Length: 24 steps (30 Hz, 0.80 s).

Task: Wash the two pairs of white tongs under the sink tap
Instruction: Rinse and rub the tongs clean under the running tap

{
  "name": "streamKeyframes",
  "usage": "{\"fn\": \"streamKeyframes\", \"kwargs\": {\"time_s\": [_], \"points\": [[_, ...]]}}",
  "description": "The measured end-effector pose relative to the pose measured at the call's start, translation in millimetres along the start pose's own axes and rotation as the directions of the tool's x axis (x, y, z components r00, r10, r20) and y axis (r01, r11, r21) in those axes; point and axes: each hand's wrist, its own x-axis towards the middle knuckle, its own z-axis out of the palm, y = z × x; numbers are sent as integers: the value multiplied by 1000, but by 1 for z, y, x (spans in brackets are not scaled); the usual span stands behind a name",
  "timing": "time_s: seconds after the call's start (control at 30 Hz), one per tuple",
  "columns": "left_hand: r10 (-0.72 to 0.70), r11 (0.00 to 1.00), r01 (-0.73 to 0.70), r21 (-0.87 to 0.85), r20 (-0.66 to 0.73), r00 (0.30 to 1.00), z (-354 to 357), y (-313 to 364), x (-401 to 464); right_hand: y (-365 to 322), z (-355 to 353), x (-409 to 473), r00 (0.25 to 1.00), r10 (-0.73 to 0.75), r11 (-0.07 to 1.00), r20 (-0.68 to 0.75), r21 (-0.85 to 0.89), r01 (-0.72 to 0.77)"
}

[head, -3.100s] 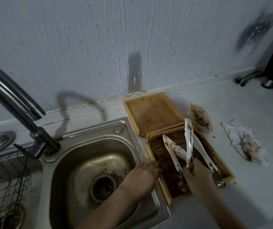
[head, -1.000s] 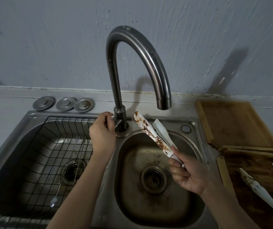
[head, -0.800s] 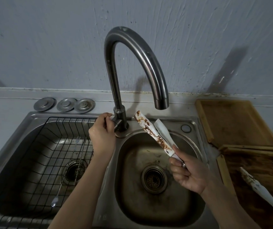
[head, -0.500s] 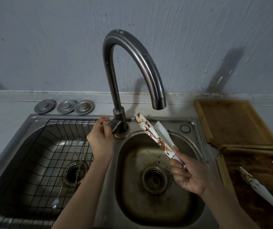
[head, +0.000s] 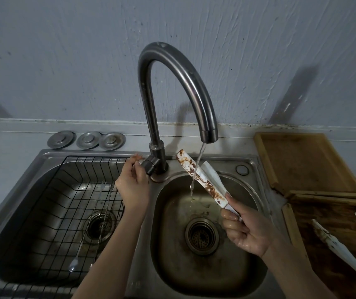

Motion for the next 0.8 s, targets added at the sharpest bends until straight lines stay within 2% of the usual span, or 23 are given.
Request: {"fn": "streamKeyframes", "kwargs": {"time_s": [0.8], "points": [[-21, 1000, 21, -8, 9, 1000, -3, 5, -1, 1, 2, 2, 1000, 17, 1000, -15, 9, -17]]}}
